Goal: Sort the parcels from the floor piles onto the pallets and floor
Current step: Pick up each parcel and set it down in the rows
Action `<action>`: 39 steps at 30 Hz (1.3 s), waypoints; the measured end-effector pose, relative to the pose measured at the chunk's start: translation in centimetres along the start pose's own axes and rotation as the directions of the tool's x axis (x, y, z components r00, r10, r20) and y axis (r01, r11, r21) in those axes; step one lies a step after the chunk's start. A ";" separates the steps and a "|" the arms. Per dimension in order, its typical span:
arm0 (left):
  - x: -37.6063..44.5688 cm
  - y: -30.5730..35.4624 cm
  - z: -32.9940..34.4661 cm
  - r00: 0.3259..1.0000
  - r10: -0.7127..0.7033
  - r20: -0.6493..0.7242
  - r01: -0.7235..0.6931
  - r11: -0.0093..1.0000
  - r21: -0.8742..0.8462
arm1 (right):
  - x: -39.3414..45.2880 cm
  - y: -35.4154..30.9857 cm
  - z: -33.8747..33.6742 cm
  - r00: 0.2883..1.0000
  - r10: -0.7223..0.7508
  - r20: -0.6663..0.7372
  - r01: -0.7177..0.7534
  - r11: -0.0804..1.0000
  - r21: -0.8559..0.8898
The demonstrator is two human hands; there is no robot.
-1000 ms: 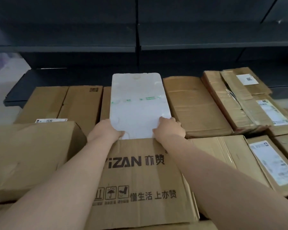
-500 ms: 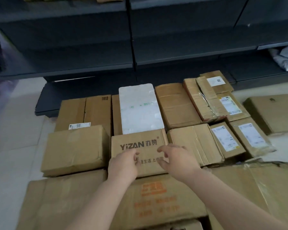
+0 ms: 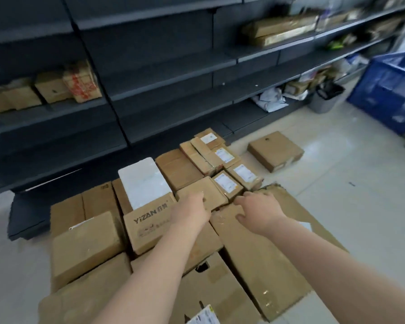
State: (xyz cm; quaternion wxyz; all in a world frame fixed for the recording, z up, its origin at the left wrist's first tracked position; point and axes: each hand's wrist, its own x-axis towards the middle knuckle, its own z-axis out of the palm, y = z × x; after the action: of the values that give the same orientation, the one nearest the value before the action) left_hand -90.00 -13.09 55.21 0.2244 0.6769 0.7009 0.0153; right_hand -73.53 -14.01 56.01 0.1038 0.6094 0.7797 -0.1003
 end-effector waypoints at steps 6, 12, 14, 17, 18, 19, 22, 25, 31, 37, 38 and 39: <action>-2.5 13.0 0.0 0.978 0.207 -0.019 -0.202 0.969 0.139 | -7.5 9.9 -2.7 0.977 0.188 -0.100 -0.191 0.981 -0.018; -3.3 26.6 5.2 0.969 0.245 0.017 -0.242 0.939 0.245 | -14.0 23.6 -3.4 0.965 0.220 -0.140 -0.240 0.961 -0.141; -3.5 30.8 7.2 0.970 0.242 0.031 -0.241 0.933 0.267 | -15.7 28.4 -3.4 0.965 0.223 -0.137 -0.244 0.956 -0.162; -3.2 36.6 9.8 0.971 0.236 0.032 -0.236 0.941 0.243 | -17.3 35.0 -3.4 0.968 0.221 -0.119 -0.239 0.957 -0.166; -2.9 38.4 10.4 0.969 0.247 0.026 -0.246 0.939 0.239 | -17.4 37.0 -3.4 0.968 0.228 -0.107 -0.243 0.956 -0.166; -2.6 40.2 10.8 0.965 0.260 0.022 -0.258 0.936 0.239 | -17.4 38.9 -3.3 0.967 0.236 -0.096 -0.250 0.954 -0.168; -0.8 45.1 11.6 0.962 0.274 0.021 -0.271 0.932 0.242 | -16.3 44.0 -2.9 0.966 0.248 -0.068 -0.256 0.952 -0.169; 2.1 48.6 12.2 0.962 0.271 0.019 -0.266 0.929 0.259 | -14.0 47.7 -2.9 0.970 0.238 -0.045 -0.242 0.959 -0.149; 12.6 55.3 14.0 0.965 0.259 0.035 -0.259 0.928 0.269 | -5.3 57.3 -4.7 0.974 0.226 -0.003 -0.225 0.968 -0.112; 23.4 61.1 14.9 0.977 0.168 0.134 -0.193 0.960 0.202 | 3.1 66.7 -6.3 0.969 0.241 0.055 -0.241 0.970 -0.018; 25.1 62.0 15.0 0.978 0.153 0.142 -0.178 0.967 0.183 | 4.5 68.2 -6.4 0.967 0.245 0.068 -0.246 0.969 0.004; 26.6 62.9 15.1 0.978 0.140 0.153 -0.165 0.973 0.161 | 5.8 69.6 -6.3 0.964 0.251 0.088 -0.256 0.966 0.039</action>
State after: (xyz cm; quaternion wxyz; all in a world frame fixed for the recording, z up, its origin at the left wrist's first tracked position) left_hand -25.19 13.34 54.27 0.2118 0.7451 0.6279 -0.0760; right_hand -7.59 9.67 58.28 0.1324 0.7019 0.6876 -0.1307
